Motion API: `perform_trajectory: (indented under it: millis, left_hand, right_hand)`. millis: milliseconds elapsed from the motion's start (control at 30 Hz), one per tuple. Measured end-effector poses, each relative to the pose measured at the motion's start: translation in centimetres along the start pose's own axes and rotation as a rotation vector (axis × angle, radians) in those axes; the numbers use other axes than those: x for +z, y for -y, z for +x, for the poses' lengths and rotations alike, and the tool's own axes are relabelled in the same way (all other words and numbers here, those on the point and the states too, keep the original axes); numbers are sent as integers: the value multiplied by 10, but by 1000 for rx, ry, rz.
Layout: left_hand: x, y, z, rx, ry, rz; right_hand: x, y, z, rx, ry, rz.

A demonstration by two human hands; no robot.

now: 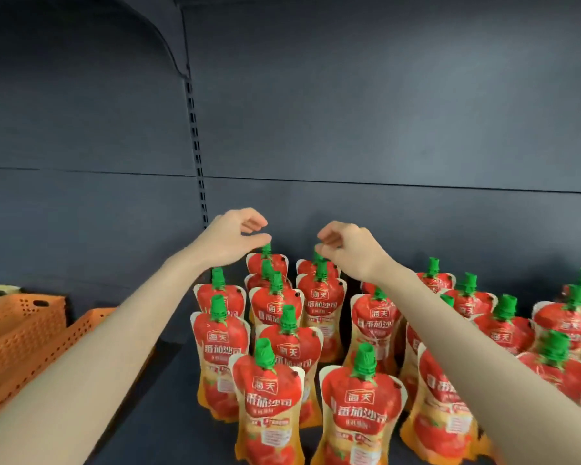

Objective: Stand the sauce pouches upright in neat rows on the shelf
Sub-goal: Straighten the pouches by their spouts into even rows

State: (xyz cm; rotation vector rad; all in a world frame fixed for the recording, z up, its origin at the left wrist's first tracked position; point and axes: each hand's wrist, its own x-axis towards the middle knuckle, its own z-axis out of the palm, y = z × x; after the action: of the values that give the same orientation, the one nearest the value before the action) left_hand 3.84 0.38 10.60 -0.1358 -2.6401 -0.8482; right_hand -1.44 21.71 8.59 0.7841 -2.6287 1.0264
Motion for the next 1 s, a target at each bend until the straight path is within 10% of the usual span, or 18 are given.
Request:
perform_trajectory:
  millis: [333,1000]
  left_hand:
    - [7,55,65,-19,418,-96]
    - [54,96,75,-39,441,-621]
  right_hand:
    - [12,-11,50,198,229,-146]
    - [15,-24,63,358,474,-34]
